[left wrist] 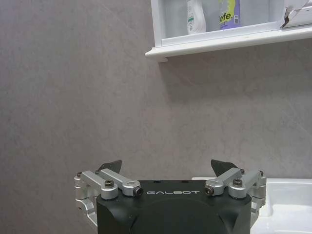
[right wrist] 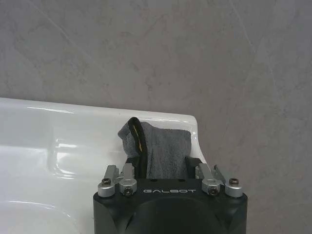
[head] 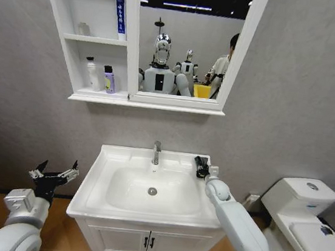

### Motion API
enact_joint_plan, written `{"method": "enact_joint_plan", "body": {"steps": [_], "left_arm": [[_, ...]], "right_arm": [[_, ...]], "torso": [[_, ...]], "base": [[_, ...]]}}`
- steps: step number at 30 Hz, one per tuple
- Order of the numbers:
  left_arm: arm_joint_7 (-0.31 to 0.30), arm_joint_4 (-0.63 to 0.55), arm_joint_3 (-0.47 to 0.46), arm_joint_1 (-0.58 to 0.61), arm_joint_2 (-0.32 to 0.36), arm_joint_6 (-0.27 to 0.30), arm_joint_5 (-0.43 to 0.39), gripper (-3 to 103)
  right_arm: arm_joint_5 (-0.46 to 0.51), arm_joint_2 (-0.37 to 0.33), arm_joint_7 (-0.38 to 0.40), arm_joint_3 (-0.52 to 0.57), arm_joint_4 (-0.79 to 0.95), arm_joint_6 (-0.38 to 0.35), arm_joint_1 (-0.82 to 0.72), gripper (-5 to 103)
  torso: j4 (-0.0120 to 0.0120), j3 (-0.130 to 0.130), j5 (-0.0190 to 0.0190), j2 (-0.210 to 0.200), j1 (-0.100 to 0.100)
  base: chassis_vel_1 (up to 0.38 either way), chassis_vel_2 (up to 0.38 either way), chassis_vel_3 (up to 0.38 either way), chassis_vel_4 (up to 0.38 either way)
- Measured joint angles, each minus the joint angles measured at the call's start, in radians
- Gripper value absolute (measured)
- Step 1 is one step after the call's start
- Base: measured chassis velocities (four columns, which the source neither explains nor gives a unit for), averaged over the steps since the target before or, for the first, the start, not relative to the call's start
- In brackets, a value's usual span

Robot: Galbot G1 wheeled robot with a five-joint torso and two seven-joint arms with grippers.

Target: Move facial cleanser and shampoo from washbasin to cabinet, then wipe washbasin with towel.

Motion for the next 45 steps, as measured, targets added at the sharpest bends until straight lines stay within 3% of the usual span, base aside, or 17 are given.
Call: {"method": "enact_joint_plan", "body": {"steps": [2, 12, 15, 20, 24, 26, 30, 33, 36, 38, 40, 45], "left_arm": [[0.0, 0.0, 0.0, 0.0, 0.0, 0.0, 0.0, 100], [0.0, 0.0, 0.0, 0.0, 0.0, 0.0, 0.0, 100], [0.0, 0.0, 0.0, 0.0, 0.0, 0.0, 0.0, 100], [0.0, 0.0, 0.0, 0.0, 0.0, 0.0, 0.0, 100], [0.0, 0.0, 0.0, 0.0, 0.0, 0.0, 0.0, 100], [0.0, 0.0, 0.0, 0.0, 0.0, 0.0, 0.0, 100], [0.0, 0.0, 0.0, 0.0, 0.0, 0.0, 0.0, 100], [0.0, 0.0, 0.0, 0.0, 0.0, 0.0, 0.0, 100], [0.0, 0.0, 0.0, 0.0, 0.0, 0.0, 0.0, 100], [0.0, 0.0, 0.0, 0.0, 0.0, 0.0, 0.0, 100], [0.0, 0.0, 0.0, 0.0, 0.0, 0.0, 0.0, 100], [0.0, 0.0, 0.0, 0.0, 0.0, 0.0, 0.0, 100]], "right_arm": [[-0.001, -0.002, 0.003, 0.003, 0.0, 0.0, -0.003, 52], [0.002, -0.009, 0.007, 0.008, 0.006, 0.015, 0.002, 95], [0.001, -0.011, 0.008, 0.006, 0.014, 0.017, 0.002, 100], [-0.024, -0.02, 0.013, 0.016, 0.044, 0.038, -0.016, 100], [-0.033, -0.055, 0.04, 0.073, 0.216, 0.046, -0.109, 100], [-0.024, -0.086, 0.078, 0.128, 0.397, 0.008, -0.217, 100], [-0.03, -0.094, 0.106, 0.188, 0.555, -0.055, -0.331, 100], [-0.036, -0.059, 0.171, 0.253, 0.762, -0.151, -0.519, 100], [-0.085, -0.012, 0.176, 0.268, 0.848, -0.181, -0.628, 100], [-0.119, 0.009, 0.169, 0.269, 0.872, -0.183, -0.666, 100], [-0.236, 0.065, 0.141, 0.257, 0.901, -0.169, -0.722, 100], [-0.297, 0.102, 0.123, 0.242, 0.907, -0.156, -0.734, 100]], "torso": [[0.0, 0.0, 0.0, 0.0, 0.0], [0.0001, 0.0, -0.0001, 0.0, 0.0], [0.0, 0.0, 0.0, 0.0, 0.0], [0.0002, 0.0, 0.0002, 0.0, 0.0], [-0.0003, 0.0, 0.0002, 0.0, 0.0], [-0.0002, 0.0, -0.0002, 0.0, 0.0], [-0.0003, 0.0, -0.0001, 0.0, 0.0], [0.0, 0.0, 0.0002, 0.0, 0.0], [-0.0003, 0.0, -0.0002, 0.0, 0.0], [-0.0005, 0.0, 0.0, 0.0, 0.0], [-0.0004, 0.0, 0.0, 0.0, 0.0], [0.0005, 0.0, -0.0004, 0.0, 0.0]], "base": [[0.0, 0.0, 0.0, 0.0], [0.0, 0.0, 0.0, 0.0], [0.0, 0.0, 0.0, 0.0], [0.0, 0.0, 0.0, 0.0], [0.0, 0.0, 0.0, 0.0], [0.0, 0.0, 0.0, 0.0], [0.0, 0.0, 0.0, 0.0], [0.0, 0.0, 0.0, 0.0], [0.0, 0.0, 0.0, 0.0], [0.0, 0.0, 0.0, 0.0], [0.057, -0.051, -0.05, 0.041], [0.104, -0.093, -0.082, 0.075]]}}
